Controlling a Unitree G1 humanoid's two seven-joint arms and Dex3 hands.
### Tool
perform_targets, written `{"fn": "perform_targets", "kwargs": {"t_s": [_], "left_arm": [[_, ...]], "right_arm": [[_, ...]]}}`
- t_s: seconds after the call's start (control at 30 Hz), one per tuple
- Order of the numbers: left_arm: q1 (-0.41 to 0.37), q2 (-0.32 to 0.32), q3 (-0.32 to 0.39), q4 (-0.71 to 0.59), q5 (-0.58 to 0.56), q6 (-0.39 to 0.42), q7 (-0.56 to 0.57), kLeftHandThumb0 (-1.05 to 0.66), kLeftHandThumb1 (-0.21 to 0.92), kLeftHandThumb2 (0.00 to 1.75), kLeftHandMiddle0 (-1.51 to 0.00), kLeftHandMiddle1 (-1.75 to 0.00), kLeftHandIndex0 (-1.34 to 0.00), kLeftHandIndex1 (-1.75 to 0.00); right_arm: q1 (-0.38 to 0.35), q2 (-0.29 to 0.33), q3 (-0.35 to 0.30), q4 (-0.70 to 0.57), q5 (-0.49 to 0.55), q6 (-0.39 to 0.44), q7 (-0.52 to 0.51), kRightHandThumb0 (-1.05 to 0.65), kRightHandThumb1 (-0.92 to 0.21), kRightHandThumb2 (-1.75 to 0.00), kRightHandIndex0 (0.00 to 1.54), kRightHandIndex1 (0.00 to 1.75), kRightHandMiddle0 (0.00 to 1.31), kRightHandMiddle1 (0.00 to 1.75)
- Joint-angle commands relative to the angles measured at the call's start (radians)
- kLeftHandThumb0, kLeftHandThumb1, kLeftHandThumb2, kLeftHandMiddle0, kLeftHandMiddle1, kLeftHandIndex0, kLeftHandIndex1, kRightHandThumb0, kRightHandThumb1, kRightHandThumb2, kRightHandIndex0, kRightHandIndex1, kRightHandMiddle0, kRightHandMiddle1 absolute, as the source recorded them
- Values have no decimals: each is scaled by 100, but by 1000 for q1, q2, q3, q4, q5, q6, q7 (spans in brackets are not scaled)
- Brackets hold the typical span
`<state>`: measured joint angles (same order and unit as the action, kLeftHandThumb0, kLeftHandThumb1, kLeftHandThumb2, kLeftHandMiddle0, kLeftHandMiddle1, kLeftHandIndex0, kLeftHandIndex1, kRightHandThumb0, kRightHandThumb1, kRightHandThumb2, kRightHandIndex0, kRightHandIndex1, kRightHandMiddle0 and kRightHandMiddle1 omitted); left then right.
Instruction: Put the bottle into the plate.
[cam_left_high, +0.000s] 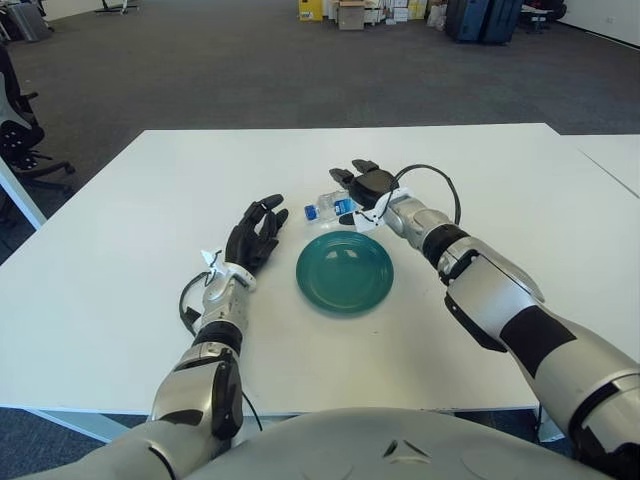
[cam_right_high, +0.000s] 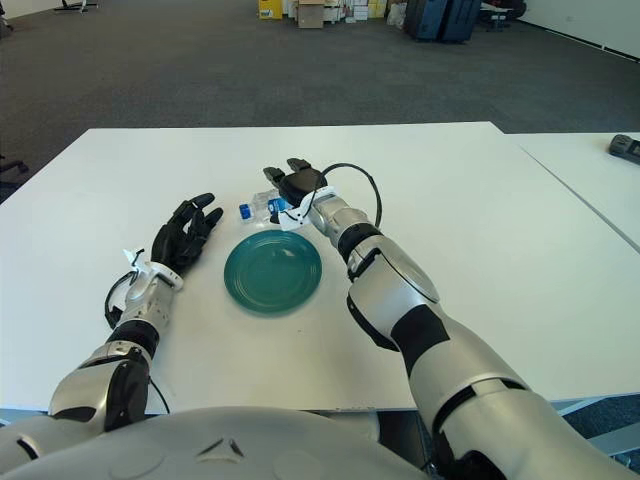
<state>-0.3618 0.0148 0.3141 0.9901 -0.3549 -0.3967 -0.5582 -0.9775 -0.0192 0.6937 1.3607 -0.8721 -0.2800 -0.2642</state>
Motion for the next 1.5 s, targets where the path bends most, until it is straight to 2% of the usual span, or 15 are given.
{"fn": "perform_targets", "kwargs": {"t_s": [0.0,0.27,0.37,0.6,0.63,0.73,0.83,1.13,1.3,1.37,1.47], "left_arm": [[31,-8,-11,7,15,19,19,-49,87,71,-54,-54,-28,-99],[55,-20,-20,-34,22,14,36,-48,83,77,-55,-57,-30,-101],[67,-27,-20,-56,19,13,46,-47,76,87,-55,-66,-32,-108],[87,-41,-3,-93,-21,25,29,-45,70,95,-54,-82,-32,-120],[88,-42,1,-97,-29,27,21,-41,77,80,-54,-87,-29,-138],[93,-43,5,-113,-43,29,2,-37,85,62,-53,-98,-26,-161],[102,-44,5,-131,-52,28,-13,-37,83,65,-53,-108,-25,-170],[123,-42,3,-169,-66,25,-56,-37,78,72,-55,-126,-28,-174],[124,-36,3,-168,-75,30,-82,-37,76,75,-57,-133,-29,-175],[123,-34,5,-167,-80,34,-92,-38,75,76,-57,-136,-30,-175],[123,-33,8,-168,-87,40,-103,-38,75,76,-57,-138,-30,-175]], "right_arm": [[-1,14,-10,12,18,26,20,-105,-92,-74,0,0,0,0],[24,35,-28,21,35,52,64,-105,-92,-76,0,0,0,0],[39,40,-35,25,45,59,77,-105,-92,-78,0,0,0,0],[89,37,-39,32,46,70,88,-105,-92,-81,0,0,0,0],[97,35,-39,33,46,71,89,-105,-92,-82,0,0,0,0],[109,29,-37,35,42,71,89,-105,-92,-84,0,0,0,0],[115,24,-32,36,36,73,88,-105,-92,-86,0,0,0,0],[123,19,-19,36,25,76,76,-104,-92,-84,0,0,3,2],[127,20,-21,35,29,74,64,-100,-92,-72,3,1,7,5],[128,23,-21,35,28,80,49,-95,-92,-62,17,1,4,30],[128,28,-12,36,17,93,25,-88,-92,-50,37,9,1,69]]}}
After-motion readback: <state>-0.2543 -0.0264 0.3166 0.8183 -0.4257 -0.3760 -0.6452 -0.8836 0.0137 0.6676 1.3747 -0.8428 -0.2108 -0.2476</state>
